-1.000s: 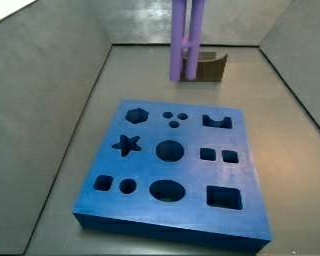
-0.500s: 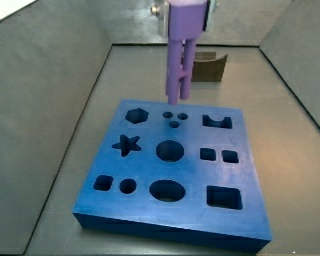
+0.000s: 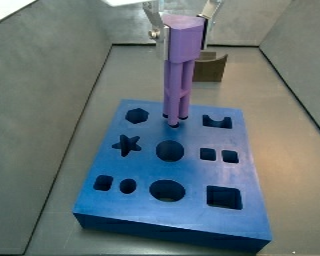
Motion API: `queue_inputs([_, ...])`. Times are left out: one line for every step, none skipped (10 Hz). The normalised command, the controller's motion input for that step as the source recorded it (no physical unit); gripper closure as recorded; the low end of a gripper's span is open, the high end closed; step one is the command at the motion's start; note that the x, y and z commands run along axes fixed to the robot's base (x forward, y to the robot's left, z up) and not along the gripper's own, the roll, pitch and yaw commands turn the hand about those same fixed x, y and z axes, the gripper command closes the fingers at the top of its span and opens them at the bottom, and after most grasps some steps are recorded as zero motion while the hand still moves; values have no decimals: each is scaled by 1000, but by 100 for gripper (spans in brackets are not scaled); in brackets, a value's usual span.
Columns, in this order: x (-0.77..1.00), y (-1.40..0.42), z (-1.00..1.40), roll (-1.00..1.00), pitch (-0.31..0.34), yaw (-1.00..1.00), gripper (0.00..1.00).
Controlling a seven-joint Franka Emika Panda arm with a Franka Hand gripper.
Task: Pick up the 3 prong object. Move up. Move to above the board. Insert the 3 prong object.
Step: Insert the 3 prong object.
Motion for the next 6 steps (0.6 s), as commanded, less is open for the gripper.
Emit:
queue_inputs([0, 0, -220, 246, 113, 340, 100])
queue_inputs([0, 0, -151, 256, 163, 306, 100])
queue_inputs([0, 0, -166, 173, 86, 191, 100])
queue_inputs([0, 0, -163, 134, 81, 203, 100])
queue_inputs([6, 0, -151, 136, 99, 186, 100])
queue_inputs([57, 0, -126, 101, 90, 134, 100])
